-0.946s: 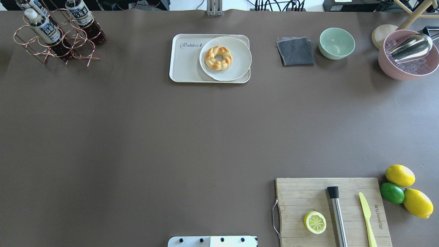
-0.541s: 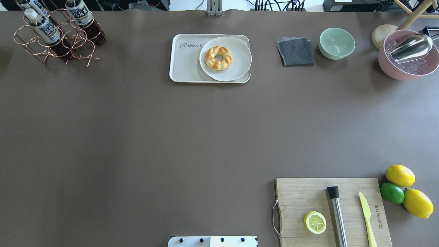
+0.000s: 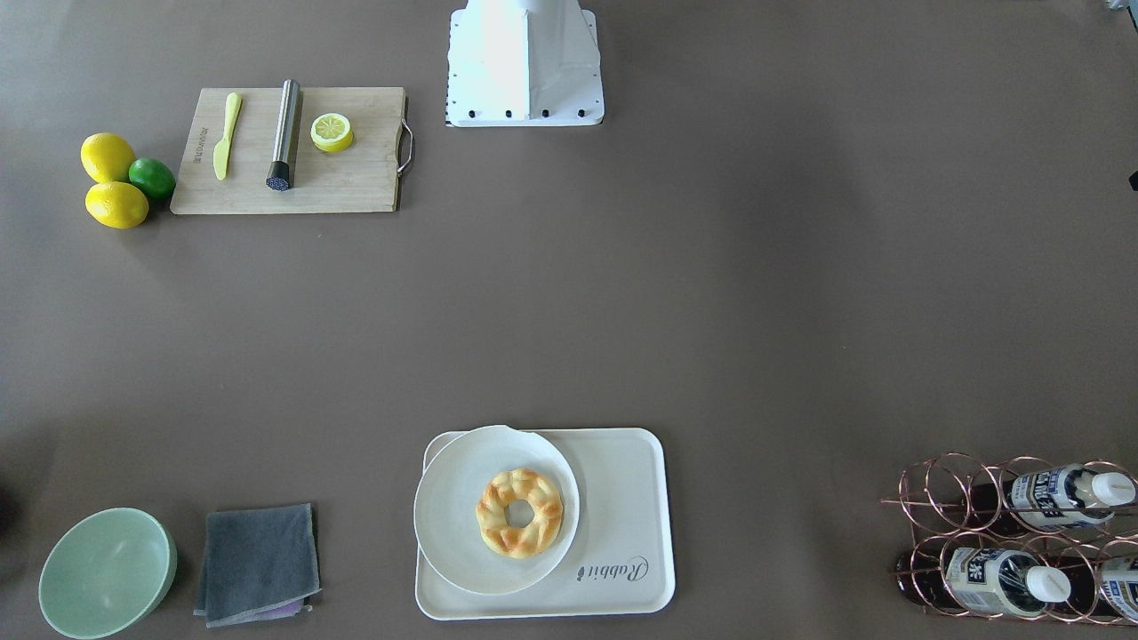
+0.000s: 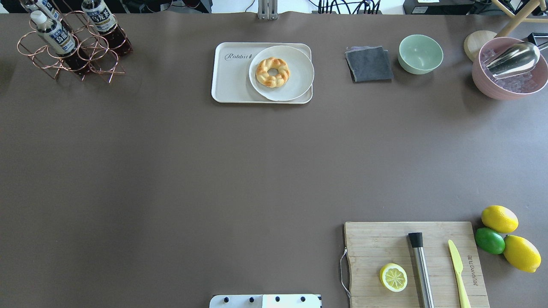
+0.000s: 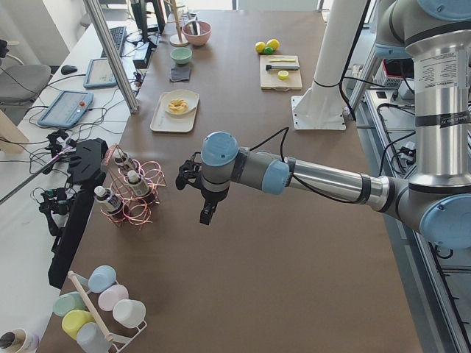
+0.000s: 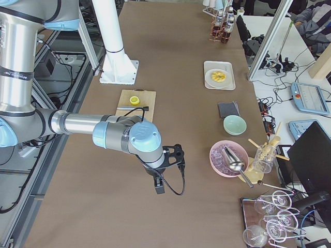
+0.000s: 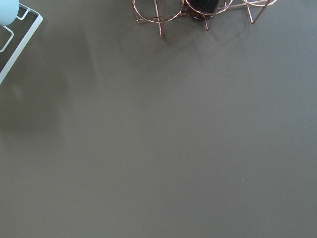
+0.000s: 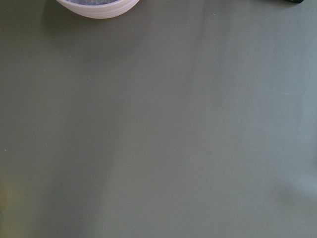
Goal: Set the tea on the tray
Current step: 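Reach the left gripper into the copper rack and grasp a dark tea bottle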
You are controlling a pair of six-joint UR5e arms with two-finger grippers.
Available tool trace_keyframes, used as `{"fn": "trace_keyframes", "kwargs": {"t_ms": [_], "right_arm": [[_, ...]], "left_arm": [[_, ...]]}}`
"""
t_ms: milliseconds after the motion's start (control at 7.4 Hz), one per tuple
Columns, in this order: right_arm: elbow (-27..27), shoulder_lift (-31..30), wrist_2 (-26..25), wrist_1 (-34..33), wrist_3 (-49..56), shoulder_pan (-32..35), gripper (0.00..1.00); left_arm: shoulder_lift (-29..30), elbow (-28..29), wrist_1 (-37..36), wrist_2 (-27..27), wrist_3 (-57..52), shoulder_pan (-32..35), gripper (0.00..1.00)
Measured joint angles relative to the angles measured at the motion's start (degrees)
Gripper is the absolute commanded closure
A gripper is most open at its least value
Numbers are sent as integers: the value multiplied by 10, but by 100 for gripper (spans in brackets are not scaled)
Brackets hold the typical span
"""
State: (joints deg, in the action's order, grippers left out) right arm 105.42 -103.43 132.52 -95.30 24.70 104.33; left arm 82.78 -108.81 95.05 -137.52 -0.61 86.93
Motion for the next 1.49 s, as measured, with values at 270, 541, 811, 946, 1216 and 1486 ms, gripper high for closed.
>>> {"fn": "trace_keyframes", "kwargs": {"t_ms": [270, 541, 811, 946, 1216, 1486], "right_arm": [[-5, 5, -20, -1, 1, -24, 0], [-6, 10, -30, -1, 0, -41, 0], [-6, 12, -29, 0, -3, -45, 0], [-7, 12, -28, 0, -4, -47, 0], [-8, 11, -28, 1, -3, -50, 0], [-9, 10, -26, 1, -3, -51, 0]], "left_arm": [[8, 1, -23, -31, 1, 3, 2], [8, -1, -22, -50, 1, 4, 2], [40, 13, -20, -49, 1, 4, 3], [80, 47, -19, -46, 3, 4, 3], [186, 133, -3, -25, 41, 3, 3], [229, 188, 115, 23, 167, -26, 3]]}}
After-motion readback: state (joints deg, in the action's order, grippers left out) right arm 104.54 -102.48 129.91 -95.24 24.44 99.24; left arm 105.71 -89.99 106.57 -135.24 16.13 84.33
